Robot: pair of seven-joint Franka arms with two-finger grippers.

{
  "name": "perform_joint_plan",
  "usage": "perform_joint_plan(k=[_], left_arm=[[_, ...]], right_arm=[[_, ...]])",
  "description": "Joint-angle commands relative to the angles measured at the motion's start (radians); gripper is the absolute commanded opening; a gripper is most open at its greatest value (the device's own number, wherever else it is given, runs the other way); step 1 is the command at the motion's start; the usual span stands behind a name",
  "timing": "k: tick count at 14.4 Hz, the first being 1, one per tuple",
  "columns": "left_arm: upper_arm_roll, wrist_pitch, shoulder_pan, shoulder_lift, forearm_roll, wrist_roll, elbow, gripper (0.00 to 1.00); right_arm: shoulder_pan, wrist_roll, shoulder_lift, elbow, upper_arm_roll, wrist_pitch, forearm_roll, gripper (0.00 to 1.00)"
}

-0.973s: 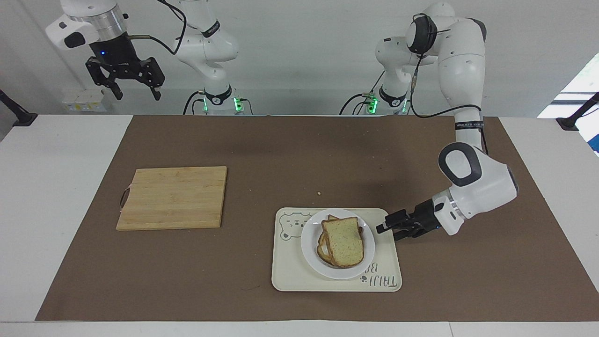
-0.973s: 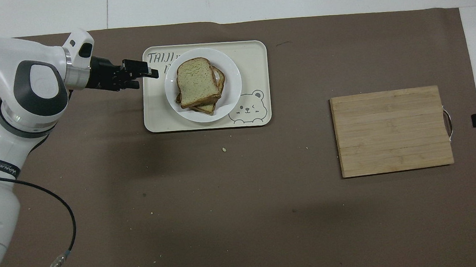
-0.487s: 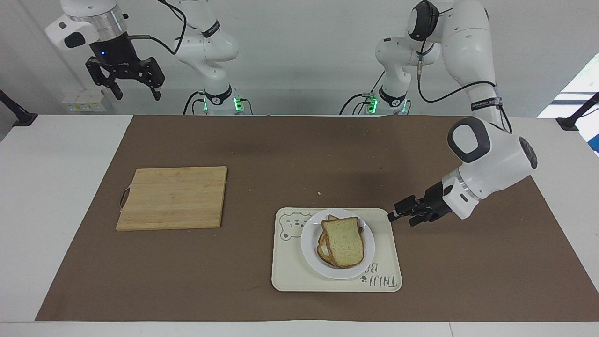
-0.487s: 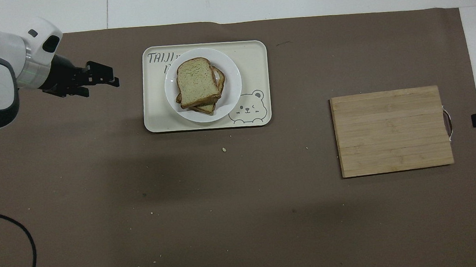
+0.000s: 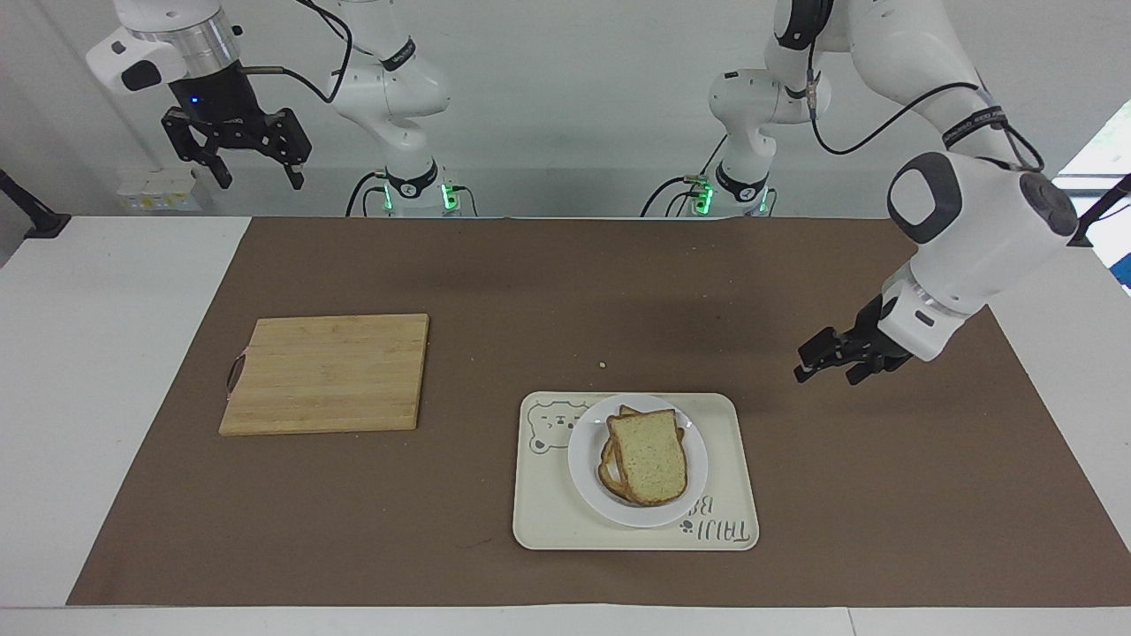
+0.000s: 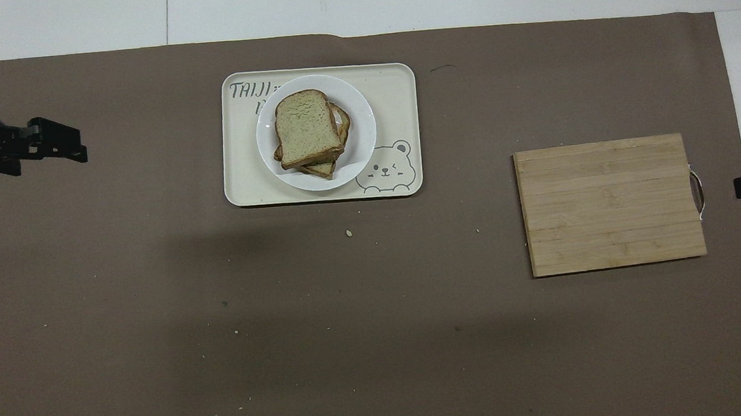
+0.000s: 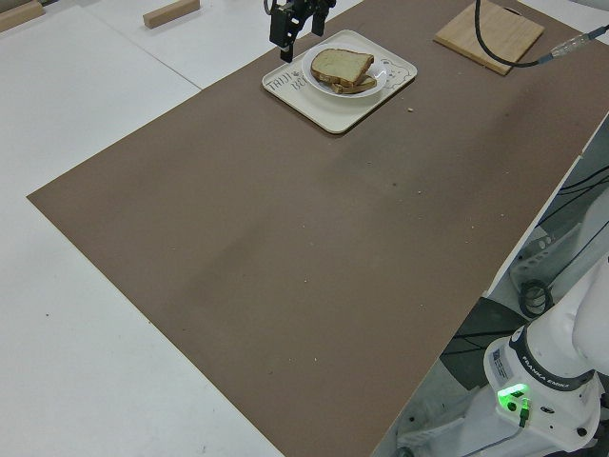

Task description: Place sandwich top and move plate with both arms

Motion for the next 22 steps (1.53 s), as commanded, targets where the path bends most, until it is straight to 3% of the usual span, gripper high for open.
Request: perform_joint_plan(k=[1, 3, 6, 8, 22], left_arm=[[-0.003, -0.037, 0.022, -0.106, 0.063, 0.011, -0.065, 1.00], [-0.006, -0.085, 0.009, -0.132, 0.131, 0.011, -0.049, 1.00], [-0.013, -0.212, 0.008, -0.155, 0.139, 0.016, -0.015, 1.00], [-0.015, -0.179, 0.020, -0.198, 0.125, 0.013, -0.086, 1.00], [-0.009, -0.171, 0.023, -0.204, 0.108, 0.100, -0.096, 1.00]], right_arm=[[-0.010, -0.023, -0.014, -0.012, 0.007, -0.006, 0.004, 1.00], [-0.010, -0.023, -0.014, -0.012, 0.007, -0.006, 0.004, 1.00], [-0.010, -0.023, -0.014, -0.012, 0.007, -0.006, 0.004, 1.00], [-0.010, -0.023, -0.013, -0.012, 0.007, -0.006, 0.004, 1.00], [-0.010, -0.023, -0.014, -0.012, 0.007, -0.006, 0.004, 1.00]])
